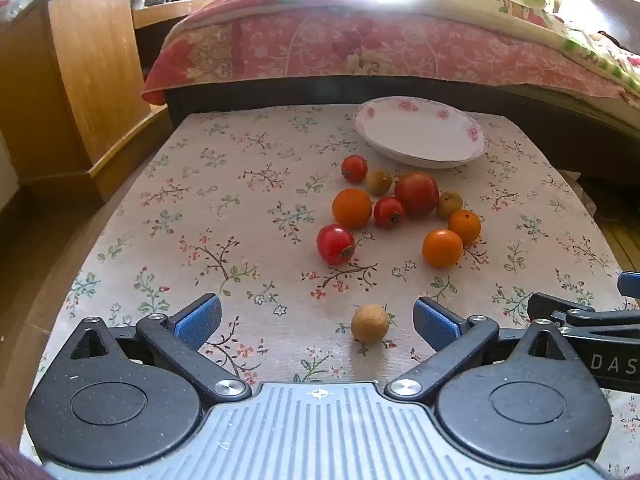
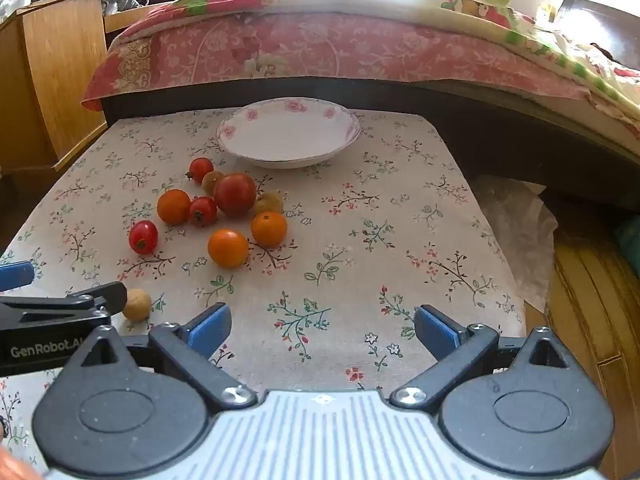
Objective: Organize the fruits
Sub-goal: 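Move left gripper toward the small brown fruit while right gripper approaches an orange tangerine, then close left gripper on the brown fruit while right gripper closes on the tangerine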
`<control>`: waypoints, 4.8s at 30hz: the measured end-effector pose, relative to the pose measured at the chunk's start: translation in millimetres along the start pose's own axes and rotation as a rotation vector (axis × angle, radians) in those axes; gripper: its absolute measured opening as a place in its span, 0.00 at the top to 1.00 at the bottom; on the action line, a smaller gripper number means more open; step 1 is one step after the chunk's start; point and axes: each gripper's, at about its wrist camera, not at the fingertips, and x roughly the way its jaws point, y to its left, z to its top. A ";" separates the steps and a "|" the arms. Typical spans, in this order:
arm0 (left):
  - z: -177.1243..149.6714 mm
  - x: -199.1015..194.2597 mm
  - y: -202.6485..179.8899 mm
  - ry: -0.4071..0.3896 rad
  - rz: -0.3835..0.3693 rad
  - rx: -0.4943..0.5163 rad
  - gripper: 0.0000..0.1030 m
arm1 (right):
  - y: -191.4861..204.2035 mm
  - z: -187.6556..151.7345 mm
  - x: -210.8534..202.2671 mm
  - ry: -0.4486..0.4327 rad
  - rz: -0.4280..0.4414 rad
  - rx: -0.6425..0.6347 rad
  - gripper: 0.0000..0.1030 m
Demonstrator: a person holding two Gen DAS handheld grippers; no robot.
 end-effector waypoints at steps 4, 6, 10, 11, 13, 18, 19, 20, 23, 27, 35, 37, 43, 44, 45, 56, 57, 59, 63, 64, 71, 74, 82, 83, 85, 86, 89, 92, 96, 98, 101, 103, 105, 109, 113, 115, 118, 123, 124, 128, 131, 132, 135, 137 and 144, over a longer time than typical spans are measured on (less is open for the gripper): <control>-1.0 0.5 -1.8 0.014 -0.004 0.001 0.00 | -0.2 0.0 1.4 0.006 -0.003 -0.010 0.02; -1.3 -0.1 -2.2 0.018 -0.009 -0.003 0.01 | 2.2 -1.5 0.6 0.006 -0.003 -0.013 0.02; -1.2 6.2 3.4 0.020 0.001 -0.021 0.01 | 3.7 -2.3 -1.1 0.008 -0.004 -0.014 0.02; -5.1 0.5 2.0 0.014 0.006 -0.016 0.01 | 3.7 -2.3 -1.8 0.008 -0.005 -0.014 0.02; -6.4 -0.5 1.8 0.014 0.007 -0.014 0.01 | 5.1 -2.4 -2.3 0.009 -0.008 -0.019 0.02; -5.2 -0.7 1.0 0.019 0.008 -0.010 0.01 | 3.0 -4.0 0.5 0.015 0.001 -0.016 0.02; -4.9 -0.7 0.9 0.021 0.008 -0.009 0.02 | 2.7 -3.6 0.8 0.017 0.003 -0.017 0.02; -5.2 -0.7 0.9 0.022 0.007 -0.009 0.02 | 2.8 -3.9 1.4 0.018 0.003 -0.016 0.02; -4.7 0.3 0.6 0.029 0.007 -0.007 0.02 | 2.7 -4.7 2.3 0.023 0.007 -0.016 0.02; -4.7 1.6 0.8 0.035 0.007 -0.005 0.03 | 3.2 -4.8 2.6 0.029 0.014 -0.020 0.02; -4.7 1.9 0.9 0.037 0.007 -0.003 0.03 | 3.7 -4.1 3.8 0.034 0.016 -0.023 0.02; -4.6 2.3 0.7 0.037 0.007 -0.002 0.03 | 3.8 -4.5 3.9 0.033 0.016 -0.022 0.02; -4.3 3.5 -0.5 0.042 0.004 0.003 0.04 | 3.6 -6.0 4.4 0.037 0.017 -0.023 0.03; -4.3 3.6 -0.7 0.043 0.004 0.004 0.04 | 3.5 -6.3 4.6 0.038 0.017 -0.023 0.03; -4.3 3.7 -0.8 0.043 0.004 0.005 0.05 | 3.6 -6.1 4.8 0.039 0.017 -0.023 0.03; -4.6 4.2 -1.6 0.044 0.005 0.007 0.05 | 3.7 -6.6 6.4 0.043 0.020 -0.023 0.04; -4.8 4.2 -1.8 0.044 0.006 0.008 0.05 | 3.8 -6.5 6.5 0.044 0.021 -0.023 0.04; -5.0 5.0 -2.7 0.045 0.005 0.012 0.05 | 3.8 -7.1 6.9 0.047 0.023 -0.024 0.04; -5.1 5.9 -3.2 0.045 0.006 0.016 0.05 | 4.1 -6.4 7.7 0.052 0.029 -0.025 0.06; -5.0 5.9 -3.2 0.045 0.006 0.017 0.06 | 4.0 -6.8 7.4 0.053 0.030 -0.025 0.06; -5.3 7.1 -3.8 0.046 0.003 0.022 0.06 | 3.7 -6.1 8.9 0.060 0.032 -0.026 0.07; -5.7 8.4 -3.4 0.047 -0.002 0.024 0.06 | 3.4 -6.1 10.1 0.064 0.036 -0.026 0.08; -7.5 13.0 -8.3 0.028 -0.002 0.063 0.06 | 3.6 -7.7 15.2 0.080 0.045 -0.033 0.10; -7.6 14.1 -8.4 0.028 -0.005 0.064 0.06 | 3.6 -7.8 16.0 0.083 0.048 -0.033 0.11; -7.6 17.0 -7.1 0.031 -0.021 0.055 0.06 | 3.5 -7.1 17.5 0.088 0.052 -0.035 0.12; -7.5 18.5 -6.4 0.031 -0.030 0.049 0.07 | 3.6 -6.6 17.9 0.089 0.054 -0.034 0.12; -7.1 23.7 -7.1 0.037 -0.040 0.049 0.08 | 2.7 -5.8 19.7 0.095 0.067 -0.029 0.12; -7.9 28.3 -11.2 0.041 -0.032 0.067 0.13 | 2.8 -5.6 21.8 0.101 0.078 -0.036 0.12; -8.8 34.3 -16.2 0.058 -0.045 0.083 0.23 | 2.1 -2.5 23.8 0.095 0.081 -0.039 0.12; -8.9 37.0 -16.6 0.070 -0.060 0.081 0.29 | 0.9 -1.1 25.5 0.098 0.083 -0.036 0.12; -9.1 39.7 -16.8 0.078 -0.070 0.074 0.35 | -1.0 0.1 28.9 0.108 0.086 -0.032 0.13; -8.3 40.3 -17.1 0.077 -0.081 0.072 0.38 | -1.8 0.7 31.8 0.115 0.089 -0.033 0.15; -7.9 40.1 -18.0 0.072 -0.092 0.077 0.47 | -2.8 2.5 34.1 0.115 0.099 -0.035 0.20; -7.9 40.3 -20.6 0.066 -0.112 0.095 0.55 | -2.9 6.8 37.9 0.107 0.123 -0.039 0.28; -9.2 39.0 -22.1 0.057 -0.118 0.115 0.63 | 3.3 14.0 41.7 0.085 0.162 -0.063 0.30; -9.2 38.9 -22.2 0.056 -0.126 0.121 0.66 | 7.7 18.2 45.2 0.073 0.186 -0.074 0.30; -9.5 38.9 -21.7 0.050 -0.128 0.130 0.68 | 15.2 23.4 52.2 0.057 0.202 -0.100 0.30; -10.3 39.5 -22.9 0.036 -0.131 0.152 0.68 | 23.2 30.8 65.6 0.042 0.247 -0.117 0.31; -10.6 39.6 -23.5 0.033 -0.130 0.157 0.68 | 24.9 31.6 68.4 0.041 0.253 -0.121 0.32; -11.6 39.8 -25.7 0.016 -0.129 0.182 0.68 | 29.0 34.4 80.7 0.044 0.265 -0.122 0.36; -11.8 40.4 -27.2 0.008 -0.127 0.194 0.68 | 30.0 35.4 88.8 0.048 0.268 -0.120 0.38; -11.5 40.6 -27.8 0.006 -0.127 0.196 0.68 | 30.3 35.6 89.6 0.040 0.269 -0.123 0.38; -11.6 41.5 -29.6 0.001 -0.122 0.200 0.68 | 33.6 36.6 91.7 0.031 0.270 -0.135 0.41; -12.2 41.1 -30.3 -0.003 -0.117 0.205 0.67 | 37.2 36.0 91.8 0.025 0.266 -0.156 0.49; -13.2 38.3 -31.0 0.002 -0.107 0.222 0.67 | 39.0 32.8 86.0 0.020 0.249 -0.204 0.65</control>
